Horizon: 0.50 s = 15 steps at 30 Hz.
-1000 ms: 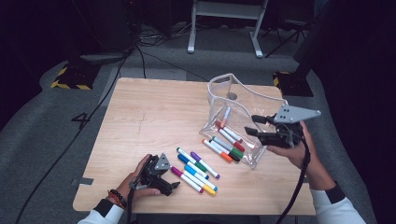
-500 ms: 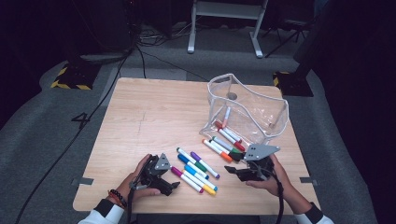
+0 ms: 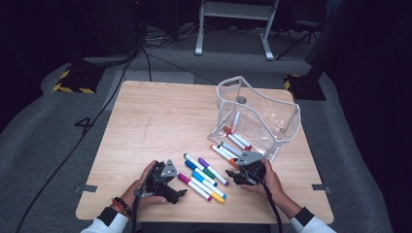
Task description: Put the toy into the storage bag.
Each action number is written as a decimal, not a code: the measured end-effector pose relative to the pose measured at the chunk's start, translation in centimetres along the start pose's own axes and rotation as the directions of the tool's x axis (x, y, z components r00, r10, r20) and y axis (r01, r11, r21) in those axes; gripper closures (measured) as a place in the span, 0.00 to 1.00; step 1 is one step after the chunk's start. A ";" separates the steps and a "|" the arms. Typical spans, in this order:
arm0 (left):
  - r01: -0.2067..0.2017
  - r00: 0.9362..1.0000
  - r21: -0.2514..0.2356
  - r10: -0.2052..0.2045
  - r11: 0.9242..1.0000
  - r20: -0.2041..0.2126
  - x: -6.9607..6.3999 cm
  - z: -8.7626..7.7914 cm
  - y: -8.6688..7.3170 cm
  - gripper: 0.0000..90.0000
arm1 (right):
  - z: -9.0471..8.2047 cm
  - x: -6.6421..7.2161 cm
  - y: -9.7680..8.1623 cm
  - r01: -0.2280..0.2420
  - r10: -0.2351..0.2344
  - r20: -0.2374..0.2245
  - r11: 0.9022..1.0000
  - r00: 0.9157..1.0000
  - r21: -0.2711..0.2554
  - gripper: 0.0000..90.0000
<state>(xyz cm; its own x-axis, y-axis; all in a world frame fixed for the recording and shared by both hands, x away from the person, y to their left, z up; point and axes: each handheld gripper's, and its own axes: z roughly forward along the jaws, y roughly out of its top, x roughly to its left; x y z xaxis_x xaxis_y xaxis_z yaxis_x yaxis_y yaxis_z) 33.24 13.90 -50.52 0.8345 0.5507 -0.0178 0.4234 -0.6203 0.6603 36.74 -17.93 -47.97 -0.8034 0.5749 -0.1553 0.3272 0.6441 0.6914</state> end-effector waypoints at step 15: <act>-0.002 1.000 -0.001 0.002 1.000 0.001 0.0 0.0 0.0 0.01 | 2.0 0.1 0.3 -0.073 0.074 -0.031 0.997 0.997 0.019 0.55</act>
<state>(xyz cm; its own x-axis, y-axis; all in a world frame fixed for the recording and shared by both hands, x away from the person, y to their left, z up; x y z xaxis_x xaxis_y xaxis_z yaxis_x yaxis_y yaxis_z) 33.25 13.90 -50.53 0.8355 0.5492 -0.0171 0.4213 -0.6204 0.6615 37.73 -16.65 -49.26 -0.7921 0.6048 -0.0818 0.3947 0.6099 0.6872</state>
